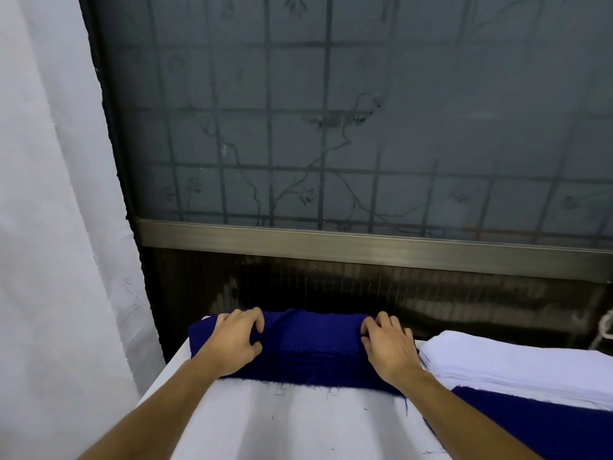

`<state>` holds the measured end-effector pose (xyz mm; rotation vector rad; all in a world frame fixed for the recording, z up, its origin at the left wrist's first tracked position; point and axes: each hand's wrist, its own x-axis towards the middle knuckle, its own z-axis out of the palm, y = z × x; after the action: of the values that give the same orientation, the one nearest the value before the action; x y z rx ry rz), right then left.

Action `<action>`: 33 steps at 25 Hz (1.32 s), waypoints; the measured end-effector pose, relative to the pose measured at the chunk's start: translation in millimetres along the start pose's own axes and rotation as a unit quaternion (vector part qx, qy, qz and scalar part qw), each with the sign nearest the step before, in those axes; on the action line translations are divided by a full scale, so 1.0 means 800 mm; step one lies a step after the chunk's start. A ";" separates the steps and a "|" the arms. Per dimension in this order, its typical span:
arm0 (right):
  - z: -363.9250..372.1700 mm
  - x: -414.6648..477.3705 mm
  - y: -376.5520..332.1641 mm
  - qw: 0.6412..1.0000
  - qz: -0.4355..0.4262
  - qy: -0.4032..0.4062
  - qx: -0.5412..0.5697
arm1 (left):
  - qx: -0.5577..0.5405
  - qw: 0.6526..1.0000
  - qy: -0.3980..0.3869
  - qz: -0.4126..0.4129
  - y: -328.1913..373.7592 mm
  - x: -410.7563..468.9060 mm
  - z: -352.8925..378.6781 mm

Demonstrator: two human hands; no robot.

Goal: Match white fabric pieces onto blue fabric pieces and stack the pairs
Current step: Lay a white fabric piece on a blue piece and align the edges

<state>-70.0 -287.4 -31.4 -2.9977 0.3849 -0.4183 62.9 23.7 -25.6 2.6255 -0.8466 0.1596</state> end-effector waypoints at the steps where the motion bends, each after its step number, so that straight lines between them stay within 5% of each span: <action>1: -0.001 0.000 -0.005 1.000 -0.005 0.006 0.004 | -0.035 0.999 -0.001 -0.009 0.008 0.001 -0.002; 5: -0.017 0.004 -0.049 0.991 -0.094 0.061 0.068 | -0.102 0.995 -0.010 0.010 0.058 -0.003 -0.018; 9: -0.042 0.010 -0.104 0.962 -0.183 0.023 0.200 | -0.136 0.987 -0.023 0.081 0.114 -0.015 -0.032; 15: -0.089 -0.015 -0.072 0.937 -0.110 -0.134 0.302 | -0.184 0.982 -0.002 0.042 0.134 -0.040 -0.072; 33: -0.157 -0.211 0.160 0.935 0.079 -0.227 0.260 | -0.006 0.996 -0.087 0.013 0.151 -0.138 -0.034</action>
<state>-292.2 -374.0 29.8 -2.4165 0.3892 0.1718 -97.0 3.5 13.3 2.6461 -0.9345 -0.0687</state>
